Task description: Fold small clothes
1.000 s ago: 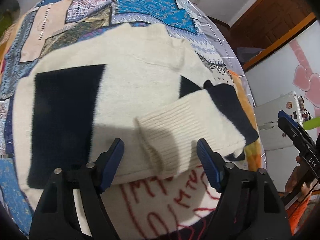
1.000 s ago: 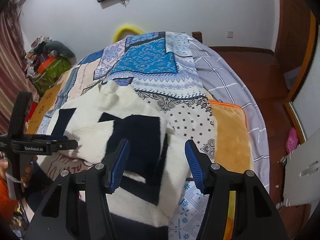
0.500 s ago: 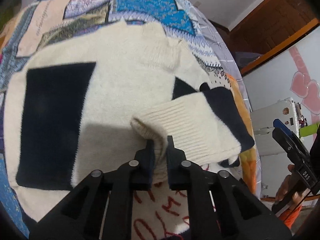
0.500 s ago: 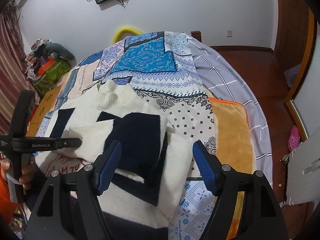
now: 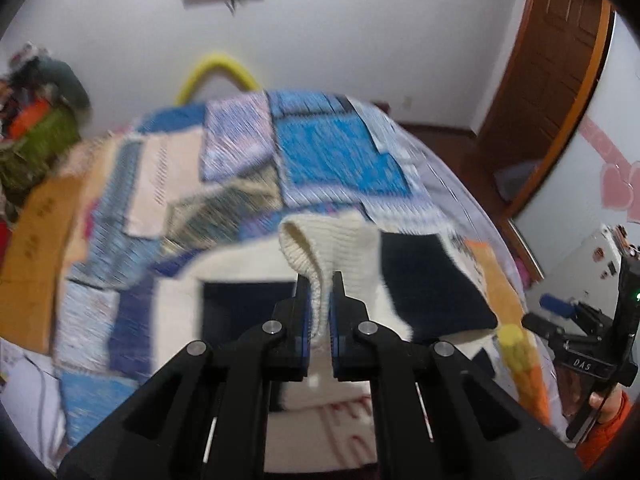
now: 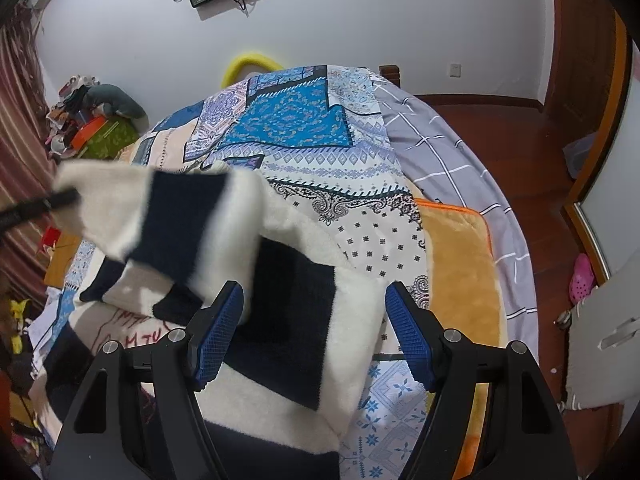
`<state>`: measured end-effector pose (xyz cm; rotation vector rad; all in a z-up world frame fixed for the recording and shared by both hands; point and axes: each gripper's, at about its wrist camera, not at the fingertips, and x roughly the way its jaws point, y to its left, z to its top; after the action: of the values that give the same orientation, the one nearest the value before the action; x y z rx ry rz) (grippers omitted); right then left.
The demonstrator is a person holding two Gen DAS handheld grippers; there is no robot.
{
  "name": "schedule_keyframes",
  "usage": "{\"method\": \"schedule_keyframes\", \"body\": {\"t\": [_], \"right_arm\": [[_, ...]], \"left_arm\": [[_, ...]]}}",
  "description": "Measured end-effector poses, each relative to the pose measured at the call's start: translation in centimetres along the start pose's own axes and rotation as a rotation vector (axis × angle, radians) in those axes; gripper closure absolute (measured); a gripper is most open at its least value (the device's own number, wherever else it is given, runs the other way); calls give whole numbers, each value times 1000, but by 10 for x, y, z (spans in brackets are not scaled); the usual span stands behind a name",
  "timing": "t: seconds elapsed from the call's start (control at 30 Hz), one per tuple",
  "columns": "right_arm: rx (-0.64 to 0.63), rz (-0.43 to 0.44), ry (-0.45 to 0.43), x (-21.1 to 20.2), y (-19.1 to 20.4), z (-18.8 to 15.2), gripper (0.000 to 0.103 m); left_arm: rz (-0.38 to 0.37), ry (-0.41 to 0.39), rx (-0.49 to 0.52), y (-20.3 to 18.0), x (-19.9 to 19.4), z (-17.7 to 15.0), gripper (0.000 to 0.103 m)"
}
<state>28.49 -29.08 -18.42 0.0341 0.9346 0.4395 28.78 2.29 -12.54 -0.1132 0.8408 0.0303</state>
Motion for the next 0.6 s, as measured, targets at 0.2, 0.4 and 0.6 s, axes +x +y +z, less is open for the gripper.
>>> {"method": "schedule_keyframes", "body": {"t": [0.2, 0.4, 0.6], "right_arm": [[-19, 10, 18, 7, 13, 0, 33], [-40, 21, 39, 13, 32, -2, 33], [-68, 19, 51, 15, 48, -5, 33]], "left_arm": [[85, -27, -27, 46, -17, 5, 96], [127, 45, -50, 84, 2, -14, 96], [153, 122, -73, 104, 32, -40, 96]]}}
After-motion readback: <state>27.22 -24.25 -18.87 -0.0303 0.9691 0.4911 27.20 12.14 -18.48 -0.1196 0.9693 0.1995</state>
